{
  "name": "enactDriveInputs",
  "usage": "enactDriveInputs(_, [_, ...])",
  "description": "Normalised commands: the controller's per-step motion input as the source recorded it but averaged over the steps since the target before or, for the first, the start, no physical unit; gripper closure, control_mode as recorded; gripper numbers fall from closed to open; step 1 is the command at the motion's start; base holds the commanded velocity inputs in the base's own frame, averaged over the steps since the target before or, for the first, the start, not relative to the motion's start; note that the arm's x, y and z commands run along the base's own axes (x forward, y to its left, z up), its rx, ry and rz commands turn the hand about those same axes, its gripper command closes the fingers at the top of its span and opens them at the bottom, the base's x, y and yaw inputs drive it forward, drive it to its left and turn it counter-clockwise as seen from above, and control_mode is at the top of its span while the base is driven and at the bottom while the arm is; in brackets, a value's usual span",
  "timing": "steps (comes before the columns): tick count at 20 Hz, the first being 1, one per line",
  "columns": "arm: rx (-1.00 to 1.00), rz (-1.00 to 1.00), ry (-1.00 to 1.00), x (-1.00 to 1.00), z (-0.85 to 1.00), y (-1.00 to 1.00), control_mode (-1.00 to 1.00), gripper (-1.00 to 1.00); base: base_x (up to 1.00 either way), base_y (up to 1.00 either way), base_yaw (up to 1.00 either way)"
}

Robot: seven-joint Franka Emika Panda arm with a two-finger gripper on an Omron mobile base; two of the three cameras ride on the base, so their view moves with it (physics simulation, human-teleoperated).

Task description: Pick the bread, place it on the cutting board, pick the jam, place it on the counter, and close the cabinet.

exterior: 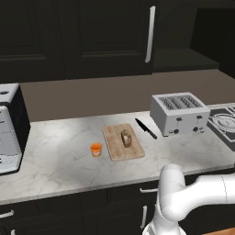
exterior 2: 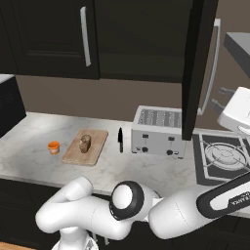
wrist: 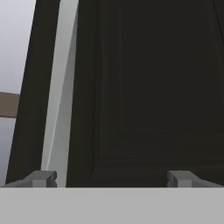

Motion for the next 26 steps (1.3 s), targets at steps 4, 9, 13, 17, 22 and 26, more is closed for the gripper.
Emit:
enactDriveInputs(4, [0.0,0.0,0.0,0.0,0.0,0.09,-1.0,-1.0,0.0,0.0,0.0])
enactDriveInputs(9, [0.0,0.0,0.0,-0.08,0.0,0.0,-1.0,-1.0,0.0,0.0,0.0])
enactDriveInputs(13, [0.0,0.0,0.0,-0.29,0.0,0.0,-1.0,-1.0,0.0,0.0,0.0])
enactDriveInputs(17, [0.0,0.0,0.0,-0.3,0.0,0.01,-1.0,-1.0,0.0,0.0,0.0])
enactDriveInputs(22, [0.0,0.0,0.0,-0.07,0.0,0.15,-1.0,-1.0,0.0,0.0,0.0])
enactDriveInputs(26, [0.0,0.0,0.0,0.0,0.0,0.17,-1.0,-1.0,0.0,0.0,0.0])
